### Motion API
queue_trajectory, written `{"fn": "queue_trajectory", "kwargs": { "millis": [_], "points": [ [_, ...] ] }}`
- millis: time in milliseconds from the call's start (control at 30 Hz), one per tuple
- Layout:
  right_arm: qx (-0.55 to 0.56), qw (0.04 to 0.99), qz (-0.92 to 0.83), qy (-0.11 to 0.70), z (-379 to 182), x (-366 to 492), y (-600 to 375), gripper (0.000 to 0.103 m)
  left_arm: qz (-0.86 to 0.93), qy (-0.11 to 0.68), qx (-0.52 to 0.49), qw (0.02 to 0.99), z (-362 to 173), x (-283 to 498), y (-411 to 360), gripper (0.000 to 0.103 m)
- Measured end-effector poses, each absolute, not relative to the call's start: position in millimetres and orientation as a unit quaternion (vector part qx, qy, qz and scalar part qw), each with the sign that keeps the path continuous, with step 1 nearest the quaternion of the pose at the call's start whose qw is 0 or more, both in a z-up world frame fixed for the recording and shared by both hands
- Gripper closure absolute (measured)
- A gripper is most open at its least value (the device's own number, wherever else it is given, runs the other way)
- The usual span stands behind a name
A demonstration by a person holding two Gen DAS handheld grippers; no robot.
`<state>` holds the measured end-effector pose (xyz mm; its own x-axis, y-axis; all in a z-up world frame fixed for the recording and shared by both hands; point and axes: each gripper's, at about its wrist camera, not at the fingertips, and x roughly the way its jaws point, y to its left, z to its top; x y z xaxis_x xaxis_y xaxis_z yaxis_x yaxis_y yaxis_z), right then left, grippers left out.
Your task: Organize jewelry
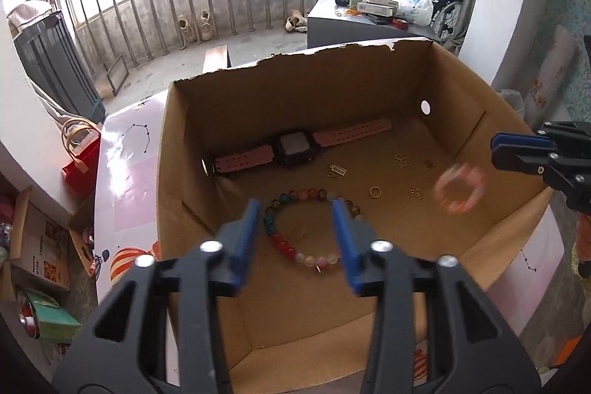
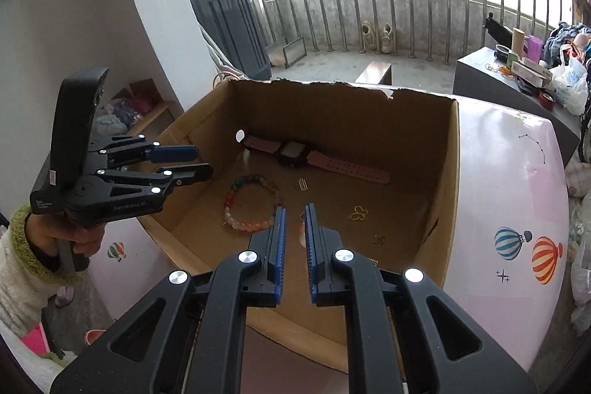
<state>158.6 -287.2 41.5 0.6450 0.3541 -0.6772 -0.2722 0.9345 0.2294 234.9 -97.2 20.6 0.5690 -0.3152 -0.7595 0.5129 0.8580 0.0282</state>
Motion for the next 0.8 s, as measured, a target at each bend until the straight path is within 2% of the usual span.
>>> {"fn": "queue_trajectory", "kwargs": {
  "millis": [33, 100, 267, 400, 567, 667, 800],
  "points": [
    [0.056, 0.906, 0.17, 0.384, 41.2, 156.7, -289.1, 0.087, -0.235, 0.398, 0.128, 0.878, 20.8, 233.3, -97.1, 0.06],
    [0.061, 0.908, 0.165, 0.38, 42.2, 152.3, -293.0, 0.081, -0.23, 0.396, 0.133, 0.879, 20.7, 232.5, -97.6, 0.053],
    [0.073, 0.918, 0.148, 0.359, 51.3, 139.9, -304.3, 0.076, -0.221, 0.381, 0.126, 0.889, 29.8, 225.5, -96.3, 0.048],
    [0.079, 0.933, 0.129, 0.326, 62.2, 113.4, -307.8, 0.061, -0.214, 0.353, 0.108, 0.905, 47.3, 204.4, -89.0, 0.032],
    [0.07, 0.945, 0.104, 0.302, 68.1, 79.3, -301.9, 0.045, -0.203, 0.317, 0.095, 0.922, 63.7, 167.4, -81.3, 0.018],
    [0.071, 0.949, 0.078, 0.296, 67.7, 60.7, -302.6, 0.035, -0.186, 0.303, 0.088, 0.931, 69.1, 146.6, -73.3, 0.014],
    [0.088, 0.948, 0.05, 0.303, 60.2, 43.3, -308.2, 0.032, -0.173, 0.309, 0.068, 0.933, 67.1, 131.6, -60.0, 0.012]
  ]
}}
